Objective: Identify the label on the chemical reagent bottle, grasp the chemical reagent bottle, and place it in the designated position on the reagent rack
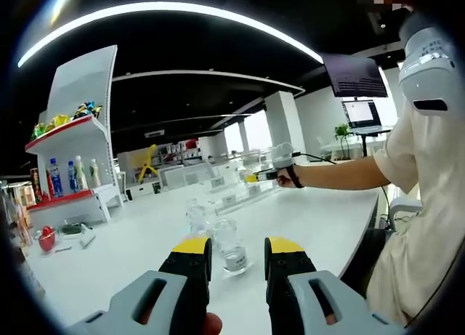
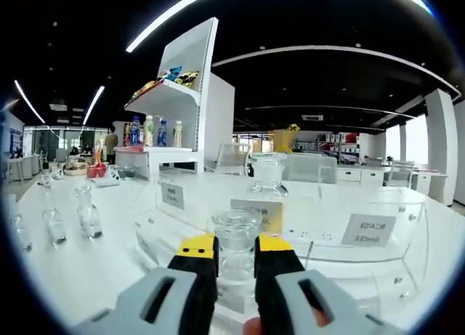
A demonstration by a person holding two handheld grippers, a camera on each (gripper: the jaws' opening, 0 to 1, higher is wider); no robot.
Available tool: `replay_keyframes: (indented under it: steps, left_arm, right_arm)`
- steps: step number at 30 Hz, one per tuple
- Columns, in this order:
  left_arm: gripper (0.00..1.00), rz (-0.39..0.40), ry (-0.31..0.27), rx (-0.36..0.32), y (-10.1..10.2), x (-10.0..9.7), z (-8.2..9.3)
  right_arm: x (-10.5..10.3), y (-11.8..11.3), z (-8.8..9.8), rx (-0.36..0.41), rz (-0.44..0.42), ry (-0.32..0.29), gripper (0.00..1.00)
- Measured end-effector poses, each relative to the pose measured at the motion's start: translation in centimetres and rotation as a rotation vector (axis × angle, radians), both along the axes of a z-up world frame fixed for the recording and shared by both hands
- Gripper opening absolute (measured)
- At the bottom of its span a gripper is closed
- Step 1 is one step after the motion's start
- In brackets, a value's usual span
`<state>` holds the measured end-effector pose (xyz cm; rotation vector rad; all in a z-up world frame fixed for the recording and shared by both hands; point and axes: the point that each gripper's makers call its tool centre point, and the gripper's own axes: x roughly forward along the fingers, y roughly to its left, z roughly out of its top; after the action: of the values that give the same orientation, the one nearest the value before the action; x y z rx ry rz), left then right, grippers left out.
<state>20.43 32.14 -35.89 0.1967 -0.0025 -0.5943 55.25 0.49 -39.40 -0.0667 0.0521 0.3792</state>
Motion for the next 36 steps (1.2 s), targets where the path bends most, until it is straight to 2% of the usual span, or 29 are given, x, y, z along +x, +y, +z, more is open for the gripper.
replay_keyframes:
  steps: [11,24,34,36]
  left_arm:
    - [0.29,-0.011,0.007,0.012,-0.6,0.1,-0.1]
    - [0.29,0.000,0.001,0.011,-0.4,-0.1,0.1]
    - [0.29,-0.009,-0.004,0.010,-0.7,-0.2,0.2]
    - [0.29,-0.010,-0.005,0.011,-0.8,-0.3,0.3]
  right_arm:
    - [-0.4,-0.1,-1.1,-0.005,-0.006,0.039,0.19]
    - [-1.4,0.4,-1.0,-0.011,0.002,0.048,0.19]
    - [-2.9,0.8,-1.2,-0.037,0.012,0.093,0.20]
    - [-2.1,0.4,-1.3,-0.039,0.011,0.094,0.20]
